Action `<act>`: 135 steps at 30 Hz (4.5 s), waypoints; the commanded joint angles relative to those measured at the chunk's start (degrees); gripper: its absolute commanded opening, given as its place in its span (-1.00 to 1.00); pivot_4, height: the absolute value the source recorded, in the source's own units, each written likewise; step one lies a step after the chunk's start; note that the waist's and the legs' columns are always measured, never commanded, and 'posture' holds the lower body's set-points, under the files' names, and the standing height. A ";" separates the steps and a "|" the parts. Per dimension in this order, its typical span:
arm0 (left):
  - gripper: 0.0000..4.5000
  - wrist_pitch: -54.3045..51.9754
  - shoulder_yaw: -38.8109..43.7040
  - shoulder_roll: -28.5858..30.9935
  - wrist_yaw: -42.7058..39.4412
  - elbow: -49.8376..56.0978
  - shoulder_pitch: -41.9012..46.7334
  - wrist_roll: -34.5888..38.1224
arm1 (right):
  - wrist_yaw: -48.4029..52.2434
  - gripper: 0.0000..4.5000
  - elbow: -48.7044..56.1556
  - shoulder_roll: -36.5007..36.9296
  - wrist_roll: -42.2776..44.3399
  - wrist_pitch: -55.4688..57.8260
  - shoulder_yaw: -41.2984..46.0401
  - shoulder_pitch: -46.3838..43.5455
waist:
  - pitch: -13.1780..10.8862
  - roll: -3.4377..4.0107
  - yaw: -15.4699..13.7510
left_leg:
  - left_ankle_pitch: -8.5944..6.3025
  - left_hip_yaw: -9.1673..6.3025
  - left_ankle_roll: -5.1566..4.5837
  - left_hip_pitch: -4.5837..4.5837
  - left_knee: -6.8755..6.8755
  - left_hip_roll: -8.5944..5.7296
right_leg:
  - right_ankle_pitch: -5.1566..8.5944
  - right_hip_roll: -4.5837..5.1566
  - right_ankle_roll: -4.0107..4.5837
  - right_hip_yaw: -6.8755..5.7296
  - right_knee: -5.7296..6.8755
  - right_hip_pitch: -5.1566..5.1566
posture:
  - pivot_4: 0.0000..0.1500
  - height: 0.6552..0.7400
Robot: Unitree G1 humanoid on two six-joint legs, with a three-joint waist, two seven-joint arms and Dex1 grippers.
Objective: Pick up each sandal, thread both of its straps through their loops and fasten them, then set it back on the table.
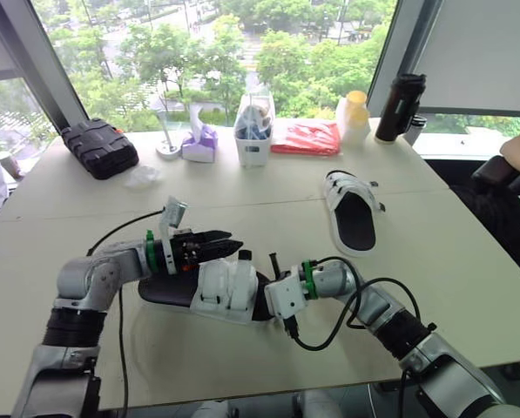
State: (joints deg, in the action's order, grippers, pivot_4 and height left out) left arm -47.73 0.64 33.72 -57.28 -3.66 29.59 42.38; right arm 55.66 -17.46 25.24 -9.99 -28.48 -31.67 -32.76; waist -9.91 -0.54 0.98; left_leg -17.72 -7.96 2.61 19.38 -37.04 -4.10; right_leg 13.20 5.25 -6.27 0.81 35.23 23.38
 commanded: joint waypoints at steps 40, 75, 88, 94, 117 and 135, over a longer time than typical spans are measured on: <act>-1.00 3.01 1.88 -0.38 -19.14 -3.33 10.41 -0.40 | 0.71 -1.00 -3.12 1.20 -3.74 2.49 -1.19 1.53 | -0.17 -0.01 0.09 | 0.00 -0.01 -0.01 0.07 0.01 0.02 | -0.05 -0.02 -0.13 0.00 0.00 0.07 | 1.00 1.00; -1.00 31.74 -9.37 -8.78 -17.78 -27.04 11.44 -24.92 | 1.12 -1.00 -0.02 2.10 -3.94 4.00 -0.39 3.33 | -0.22 -0.03 -0.40 | -0.01 0.01 -0.03 0.14 0.00 -0.04 | -0.07 0.02 -0.13 0.00 -0.03 0.08 | 1.00 1.00; -0.59 42.55 -16.03 -5.95 -19.52 -31.27 12.78 -35.83 | 0.69 -1.00 0.06 1.38 -4.15 4.59 -0.47 3.22 | -0.09 0.06 -0.21 | -0.02 0.01 -0.05 0.04 0.00 -0.06 | -0.04 0.04 -0.17 -0.01 -0.03 -0.01 | 1.00 1.00; 0.68 48.03 -17.01 -5.34 -18.07 -33.00 13.11 -39.64 | 0.62 -1.00 -0.25 1.33 -4.13 4.44 -0.59 3.04 | -0.07 0.05 -0.14 | -0.05 0.04 -0.09 0.05 0.01 -0.04 | -0.02 0.02 -0.21 0.00 -0.04 0.02 | 1.00 1.00; 0.68 15.91 6.07 6.81 -16.73 -5.11 -2.53 -13.42 | 0.49 -1.00 3.43 3.04 -3.10 3.63 1.41 3.12 | -0.21 0.04 -0.30 | -0.08 0.02 -0.13 0.18 0.02 0.02 | 0.00 0.06 -0.22 0.00 0.00 0.17 | 1.00 1.00; 0.80 -18.84 9.39 8.60 -8.29 -1.12 -10.73 4.83 | 0.92 -1.00 17.26 12.45 -2.50 2.78 6.95 3.35 | -0.38 0.04 -0.22 | 0.14 0.06 0.26 1.07 -0.08 -0.09 | -0.04 0.13 -0.17 0.01 0.08 1.09 | 1.00 1.00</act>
State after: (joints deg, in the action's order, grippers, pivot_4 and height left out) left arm -66.08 10.44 42.36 -65.25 -4.64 17.90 46.76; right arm 56.25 -3.09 36.67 -12.79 -26.19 -26.94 -29.30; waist -10.29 -0.50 0.76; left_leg -17.59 -7.91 2.86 20.45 -37.12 -4.18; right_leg 13.16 5.37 -6.44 0.82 35.31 24.47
